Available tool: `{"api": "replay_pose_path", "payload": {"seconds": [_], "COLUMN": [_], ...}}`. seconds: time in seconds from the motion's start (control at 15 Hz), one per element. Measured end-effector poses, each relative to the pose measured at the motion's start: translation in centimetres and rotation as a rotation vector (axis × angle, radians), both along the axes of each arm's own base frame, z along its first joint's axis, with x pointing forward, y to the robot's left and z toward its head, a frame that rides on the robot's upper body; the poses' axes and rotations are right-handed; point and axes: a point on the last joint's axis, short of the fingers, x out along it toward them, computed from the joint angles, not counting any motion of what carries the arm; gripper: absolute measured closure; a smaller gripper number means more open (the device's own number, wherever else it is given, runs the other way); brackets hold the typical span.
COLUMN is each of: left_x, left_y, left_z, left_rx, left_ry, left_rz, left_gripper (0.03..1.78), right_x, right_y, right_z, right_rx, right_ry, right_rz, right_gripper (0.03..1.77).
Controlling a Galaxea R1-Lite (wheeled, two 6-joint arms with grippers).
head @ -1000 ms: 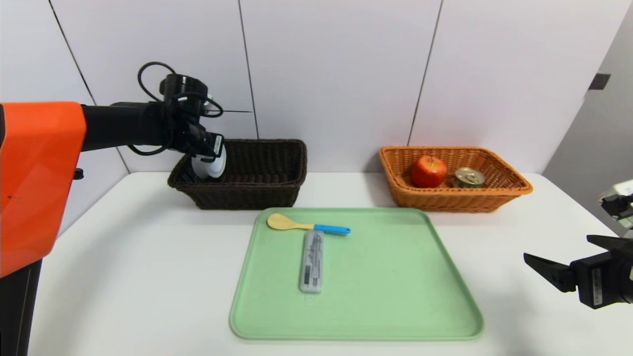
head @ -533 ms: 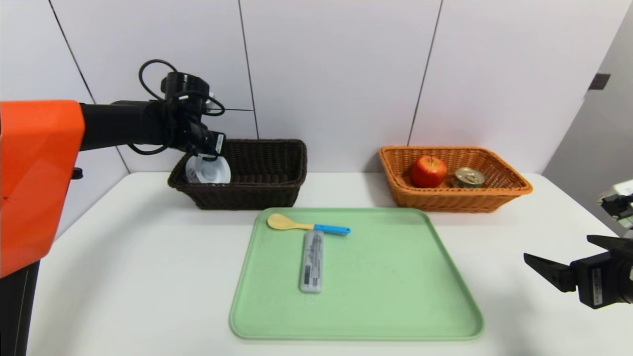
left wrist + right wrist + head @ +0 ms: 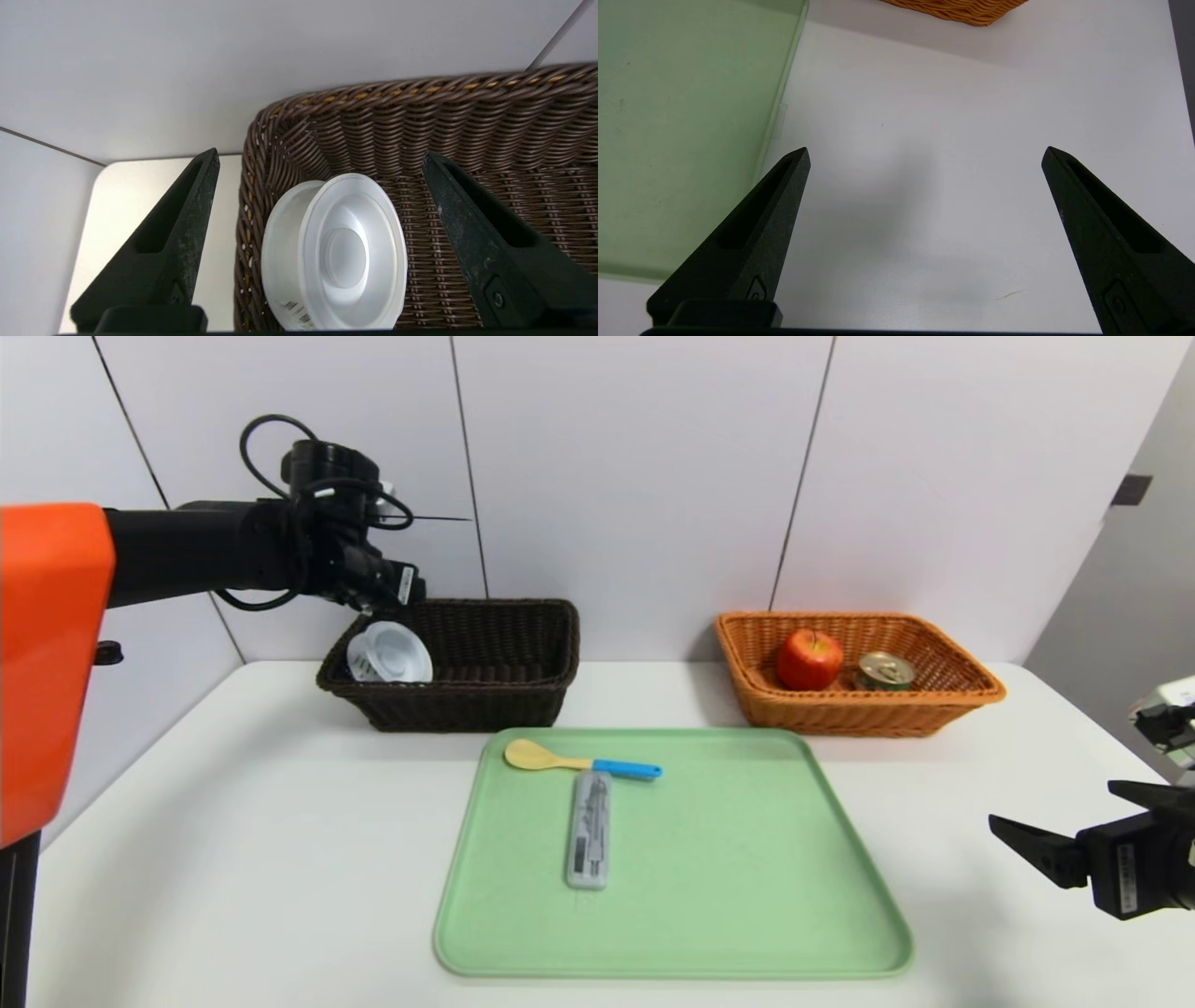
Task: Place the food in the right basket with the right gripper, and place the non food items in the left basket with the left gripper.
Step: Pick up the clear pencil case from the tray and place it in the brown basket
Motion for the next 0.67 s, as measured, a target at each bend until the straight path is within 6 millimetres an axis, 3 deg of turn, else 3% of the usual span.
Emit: {"api": "replay_pose_path", "payload": {"seconds": [0.27,0.67], "left_x": [-2.3,-9.2], "left_y": [-0.7,-4.7], "left_z": [2.9,7.0], "left_rx": [0.01,-0.047], "left_ry": [-0.037,0.031], "left_rz": [-0.042,-0.16], "left_gripper": [0.2,0.15], "right_x": [-0.1,-0.2], "right_y": [0.0,0.2], "right_z": [-0.2,-0.5], "right_rx": [-0.002,-0.004], "right_ry": [0.006,0.017], "right_rz": [0.002,0.015], "right_gripper": [0.09,0.09]}}
